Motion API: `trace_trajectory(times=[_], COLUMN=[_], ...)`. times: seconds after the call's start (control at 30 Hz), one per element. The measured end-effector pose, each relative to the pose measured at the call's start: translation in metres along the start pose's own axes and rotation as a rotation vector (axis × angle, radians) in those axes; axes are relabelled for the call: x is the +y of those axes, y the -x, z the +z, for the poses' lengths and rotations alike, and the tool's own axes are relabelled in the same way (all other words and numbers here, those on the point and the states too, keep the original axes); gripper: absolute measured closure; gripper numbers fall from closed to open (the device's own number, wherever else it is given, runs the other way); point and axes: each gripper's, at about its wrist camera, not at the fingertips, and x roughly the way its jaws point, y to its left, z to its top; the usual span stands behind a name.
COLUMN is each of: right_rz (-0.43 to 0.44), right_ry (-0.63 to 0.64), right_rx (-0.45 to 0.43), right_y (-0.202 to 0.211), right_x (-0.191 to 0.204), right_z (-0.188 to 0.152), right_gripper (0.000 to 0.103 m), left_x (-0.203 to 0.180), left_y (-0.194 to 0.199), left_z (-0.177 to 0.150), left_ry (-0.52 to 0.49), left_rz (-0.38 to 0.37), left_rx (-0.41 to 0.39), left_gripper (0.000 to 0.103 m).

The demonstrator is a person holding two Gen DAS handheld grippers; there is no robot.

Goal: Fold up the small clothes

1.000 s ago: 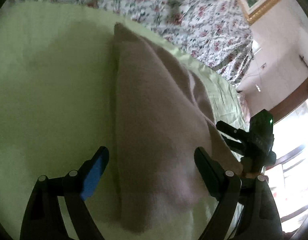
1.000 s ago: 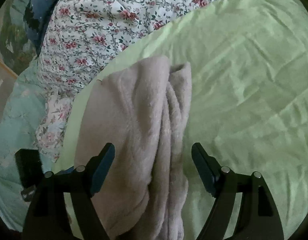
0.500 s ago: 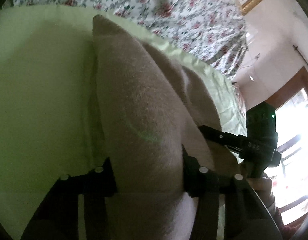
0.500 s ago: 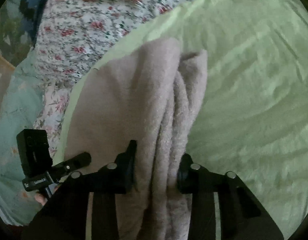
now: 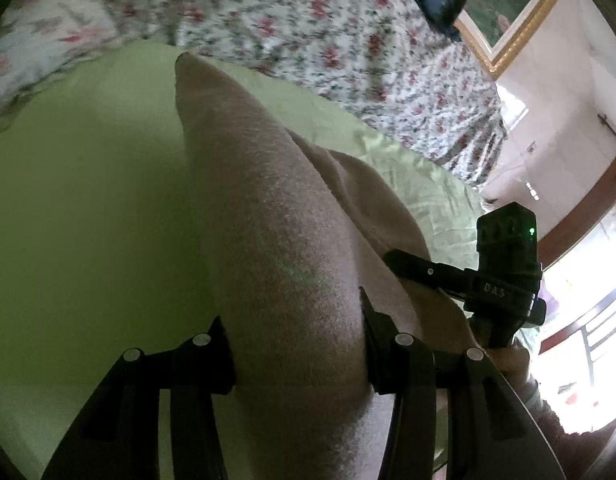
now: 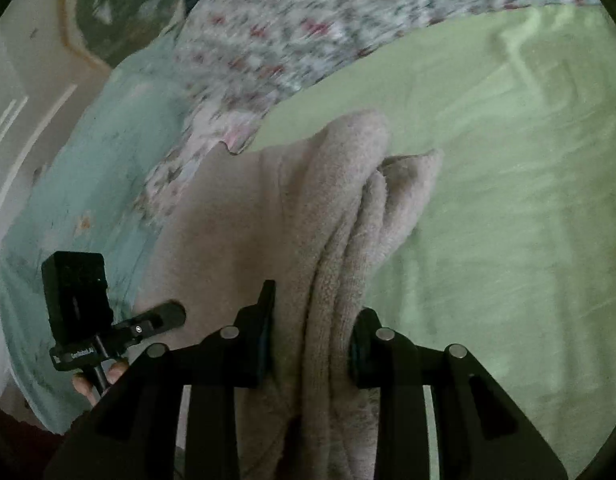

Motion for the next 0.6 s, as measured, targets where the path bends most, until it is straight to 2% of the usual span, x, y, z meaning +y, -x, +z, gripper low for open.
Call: trace_trajectory(times=[0.1, 0.2, 0.3, 0.4, 0.43, 0.5, 0.6], right_rz=[0.018, -0.037, -0.033, -0.054, -0.066, -0.12, -0.148], right_ry=[0.001, -0.006, -0.042, -0.05, -0.049, -0.034, -0.02], right_rx=[0.031, 0.069, 0.067, 0.075, 0.078, 0.058, -0.014], right_y=[-0.017, -0.033, -0.034, -0.031, -0.03, -0.019, -0.001], right_x=[0.008, 0.004, -0.005, -0.005, -0.003, 0.0, 0.003], right_z=[-0.015, -0.03, -0.039, -0.04, -0.039, -0.034, -0.02], right_gripper=[0.072, 0.072, 0.07, 0.06, 0.052, 0.044, 0.043], left_x=[0.018, 0.044, 0.058, 0.058, 0.059, 0.062, 0.075], left_y=[0.005, -0.012, -0.013, -0.007, -0.004, 0.004, 0.021], left_z=[-0.018, -0.04, -0.047, -0.044, -0.043, -0.039, -0.03], left_ry=[0.018, 0.055, 0.101, 0.113, 0.111, 0.115, 0.141], left_rz=[0.009, 0.038, -0.01, -0.013, -0.009, 0.011, 0.034], left_rx=[0.014, 0.068, 0.05, 0.045, 0.044, 0.021, -0.036], left_gripper=[0.055, 0.05, 0.043, 0.038, 0.033, 0.03, 0.028])
